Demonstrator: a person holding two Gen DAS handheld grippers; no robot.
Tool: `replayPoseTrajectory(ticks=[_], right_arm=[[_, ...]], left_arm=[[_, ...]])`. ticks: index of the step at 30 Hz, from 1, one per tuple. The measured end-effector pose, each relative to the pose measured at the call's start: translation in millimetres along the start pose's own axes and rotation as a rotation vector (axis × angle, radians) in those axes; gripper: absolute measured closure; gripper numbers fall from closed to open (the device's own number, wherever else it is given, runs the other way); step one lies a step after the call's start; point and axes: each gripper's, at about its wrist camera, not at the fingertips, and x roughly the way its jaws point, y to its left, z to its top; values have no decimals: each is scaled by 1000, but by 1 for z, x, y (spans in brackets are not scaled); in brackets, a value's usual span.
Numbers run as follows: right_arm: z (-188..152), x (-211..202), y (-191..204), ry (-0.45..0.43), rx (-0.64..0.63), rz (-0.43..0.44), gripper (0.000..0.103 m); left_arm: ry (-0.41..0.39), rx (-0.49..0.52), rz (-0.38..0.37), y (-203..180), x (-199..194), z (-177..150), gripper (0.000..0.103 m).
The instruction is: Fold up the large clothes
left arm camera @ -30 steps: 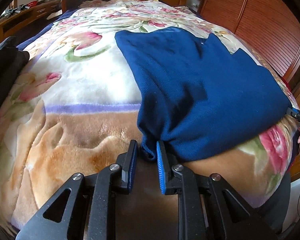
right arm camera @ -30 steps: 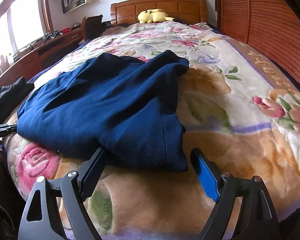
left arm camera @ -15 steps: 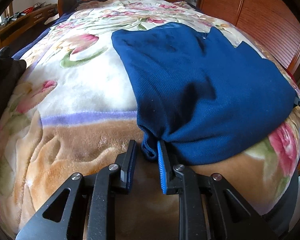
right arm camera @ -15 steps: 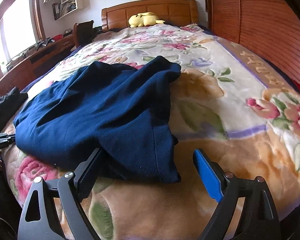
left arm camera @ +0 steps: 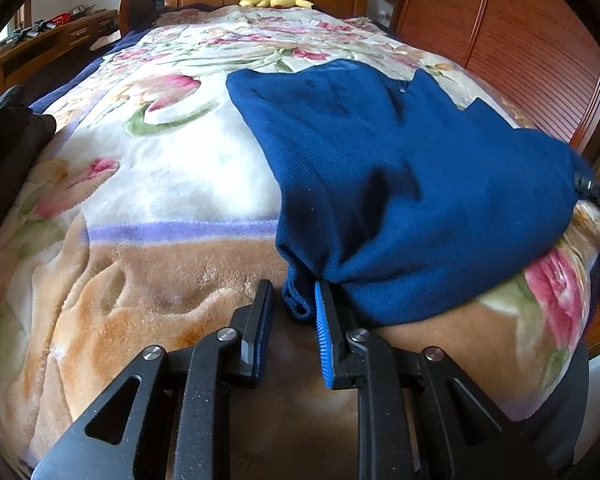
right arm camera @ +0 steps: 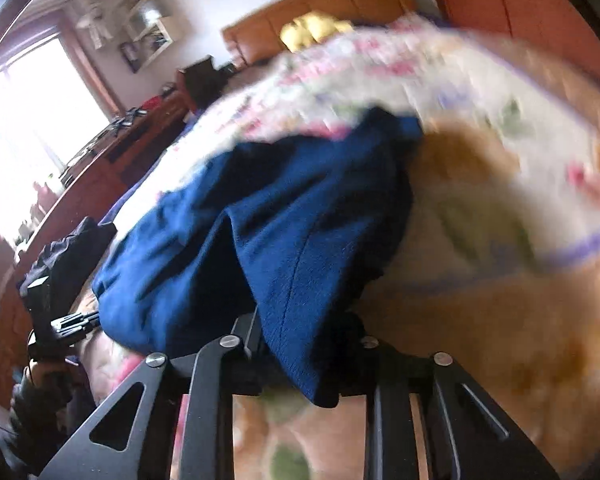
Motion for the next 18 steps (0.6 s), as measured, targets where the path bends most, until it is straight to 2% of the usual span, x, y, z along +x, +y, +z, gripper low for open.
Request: replayPoseTrajectory(ticks=[5, 11, 15, 17, 18], right_arm=[[38, -14, 69, -91, -181, 3, 85], [63, 6, 189, -107, -420, 97, 86], [63, 35, 273, -64, -529, 221, 86], [53, 59, 305, 10, -557, 275, 84], [46, 76, 319, 76, -579, 280, 84]], left_arm=[[-22, -41, -34, 8, -12, -3, 81], [-85, -79, -56, 23, -45, -7, 81], [-115, -96, -45, 40, -69, -15, 81], [-120, -111, -31, 50, -78, -22, 81], [-118, -121, -25, 57, -82, -26, 81]])
